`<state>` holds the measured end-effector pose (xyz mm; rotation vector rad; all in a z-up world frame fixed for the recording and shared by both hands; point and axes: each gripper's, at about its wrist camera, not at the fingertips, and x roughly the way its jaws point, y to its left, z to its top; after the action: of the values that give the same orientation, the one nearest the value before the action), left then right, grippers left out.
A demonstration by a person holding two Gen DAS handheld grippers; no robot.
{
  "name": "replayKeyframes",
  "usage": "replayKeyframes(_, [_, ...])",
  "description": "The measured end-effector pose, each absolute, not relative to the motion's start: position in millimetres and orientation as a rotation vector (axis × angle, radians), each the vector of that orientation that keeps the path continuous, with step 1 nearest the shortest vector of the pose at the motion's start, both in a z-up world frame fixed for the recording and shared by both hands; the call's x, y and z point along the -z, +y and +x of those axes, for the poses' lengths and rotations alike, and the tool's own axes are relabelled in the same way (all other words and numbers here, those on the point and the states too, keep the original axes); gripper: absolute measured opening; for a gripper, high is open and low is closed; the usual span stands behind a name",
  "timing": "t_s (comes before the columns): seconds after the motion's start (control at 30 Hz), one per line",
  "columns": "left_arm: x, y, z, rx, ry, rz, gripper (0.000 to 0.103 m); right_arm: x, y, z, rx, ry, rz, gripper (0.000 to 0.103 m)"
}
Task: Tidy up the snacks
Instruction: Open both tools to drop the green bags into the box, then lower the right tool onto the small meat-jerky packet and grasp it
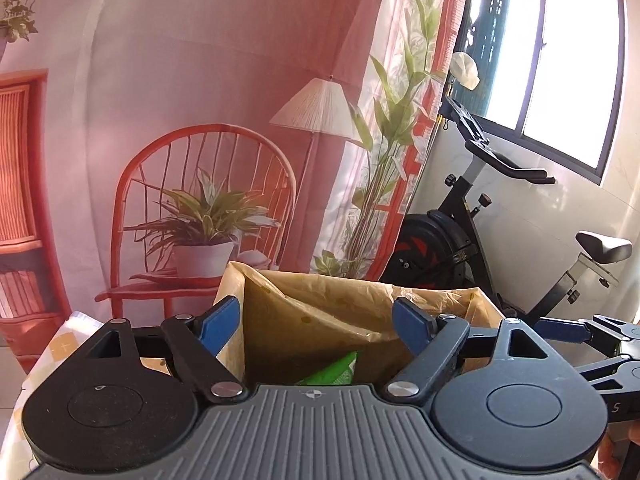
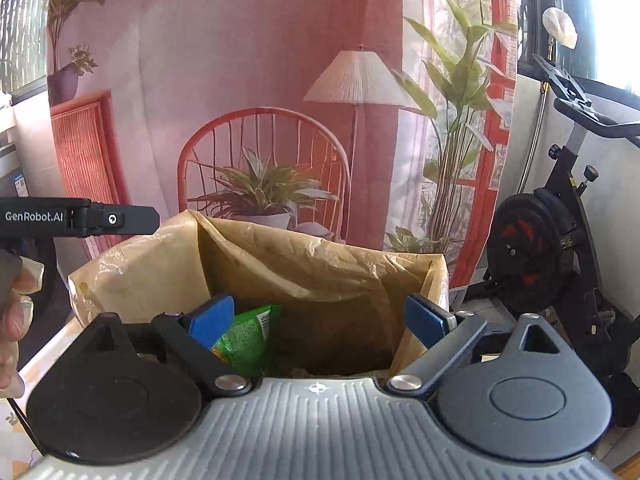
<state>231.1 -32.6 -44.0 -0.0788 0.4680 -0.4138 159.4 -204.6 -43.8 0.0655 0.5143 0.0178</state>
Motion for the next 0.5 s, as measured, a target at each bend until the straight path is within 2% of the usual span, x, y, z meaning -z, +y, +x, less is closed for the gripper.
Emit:
replayKeyframes(0.23, [31, 10, 165, 0.283, 0.410, -0.025, 0.084, 34, -219, 97, -0.087, 0.422, 0.138, 0.084])
replayKeyframes(0.47, [52, 44, 106, 0.205, 0.421, -0.024, 0.084, 71, -242, 42, -0.035, 0.478, 0.229, 0.062])
replayKeyframes(0.5, [56, 46, 102, 0.195, 0.429, -0.027, 0.084, 81, -245, 36, -0.018, 0.503, 0.245, 0.061])
